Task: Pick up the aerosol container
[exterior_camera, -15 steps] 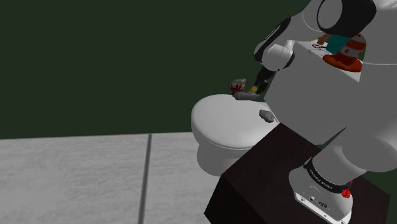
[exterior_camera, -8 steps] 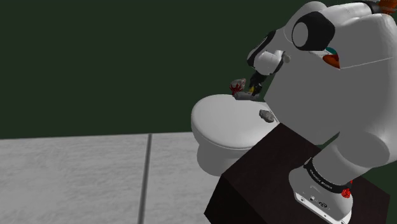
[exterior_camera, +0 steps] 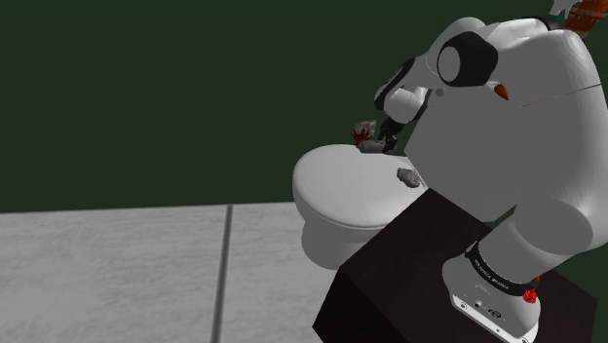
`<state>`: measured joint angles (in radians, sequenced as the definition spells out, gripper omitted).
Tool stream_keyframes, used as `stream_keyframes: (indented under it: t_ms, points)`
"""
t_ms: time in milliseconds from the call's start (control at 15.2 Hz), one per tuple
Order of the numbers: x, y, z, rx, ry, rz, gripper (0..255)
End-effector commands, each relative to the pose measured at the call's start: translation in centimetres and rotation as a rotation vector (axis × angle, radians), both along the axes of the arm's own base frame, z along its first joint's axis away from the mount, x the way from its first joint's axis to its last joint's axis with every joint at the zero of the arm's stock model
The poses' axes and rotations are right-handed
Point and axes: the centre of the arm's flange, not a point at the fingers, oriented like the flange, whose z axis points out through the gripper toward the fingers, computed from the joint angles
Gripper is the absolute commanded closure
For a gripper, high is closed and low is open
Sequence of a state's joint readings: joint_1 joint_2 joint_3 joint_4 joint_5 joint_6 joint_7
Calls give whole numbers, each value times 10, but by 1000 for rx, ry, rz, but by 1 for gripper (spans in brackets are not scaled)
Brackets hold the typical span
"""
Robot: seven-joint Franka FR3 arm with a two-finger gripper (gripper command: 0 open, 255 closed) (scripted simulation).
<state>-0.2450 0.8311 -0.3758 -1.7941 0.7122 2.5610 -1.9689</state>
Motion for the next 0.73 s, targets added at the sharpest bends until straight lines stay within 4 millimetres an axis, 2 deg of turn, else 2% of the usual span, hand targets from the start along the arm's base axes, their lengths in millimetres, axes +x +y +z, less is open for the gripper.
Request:
stream_keyframes:
  t_ms: [0, 528, 660]
  points:
    - [0, 0, -2, 0, 0, 0, 255]
    - [0, 0, -2, 0, 0, 0, 255]
    - [0, 0, 4, 0, 0, 0, 255]
